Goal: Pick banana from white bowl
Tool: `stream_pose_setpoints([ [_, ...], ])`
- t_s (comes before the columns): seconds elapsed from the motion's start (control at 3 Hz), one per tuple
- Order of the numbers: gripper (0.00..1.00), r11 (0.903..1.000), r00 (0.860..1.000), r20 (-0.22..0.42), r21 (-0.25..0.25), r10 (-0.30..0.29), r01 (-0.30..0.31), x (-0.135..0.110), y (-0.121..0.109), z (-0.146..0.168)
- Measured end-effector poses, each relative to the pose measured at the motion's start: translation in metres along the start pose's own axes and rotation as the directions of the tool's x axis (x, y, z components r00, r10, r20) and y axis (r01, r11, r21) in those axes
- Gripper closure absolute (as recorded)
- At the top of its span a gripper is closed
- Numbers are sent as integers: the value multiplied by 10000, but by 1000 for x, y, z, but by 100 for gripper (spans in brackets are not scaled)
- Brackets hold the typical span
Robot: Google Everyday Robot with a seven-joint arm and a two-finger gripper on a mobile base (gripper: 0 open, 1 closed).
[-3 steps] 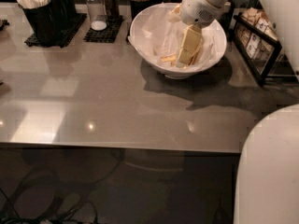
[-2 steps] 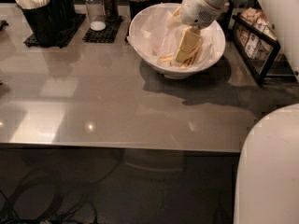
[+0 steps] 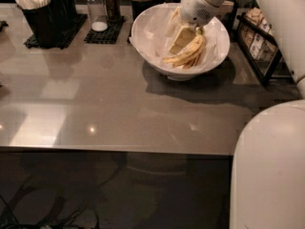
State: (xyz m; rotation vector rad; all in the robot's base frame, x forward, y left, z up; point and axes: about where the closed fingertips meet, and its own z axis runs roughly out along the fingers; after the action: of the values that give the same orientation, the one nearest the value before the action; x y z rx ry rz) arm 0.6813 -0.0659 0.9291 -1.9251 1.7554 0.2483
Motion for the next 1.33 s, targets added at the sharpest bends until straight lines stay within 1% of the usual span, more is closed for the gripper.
stream_pose_setpoints([
  [0.33, 44, 9992, 9992, 64, 131, -385, 384, -3, -23, 12],
  [0.67, 42, 9982, 9982, 80, 94, -591, 591, 1, -39, 26],
  [1.0, 41, 9985, 9995, -26, -459, -312, 310, 19, -36, 48],
  [1.33, 36, 9955, 10000, -47, -949, 49, -53, 34, -29, 65],
])
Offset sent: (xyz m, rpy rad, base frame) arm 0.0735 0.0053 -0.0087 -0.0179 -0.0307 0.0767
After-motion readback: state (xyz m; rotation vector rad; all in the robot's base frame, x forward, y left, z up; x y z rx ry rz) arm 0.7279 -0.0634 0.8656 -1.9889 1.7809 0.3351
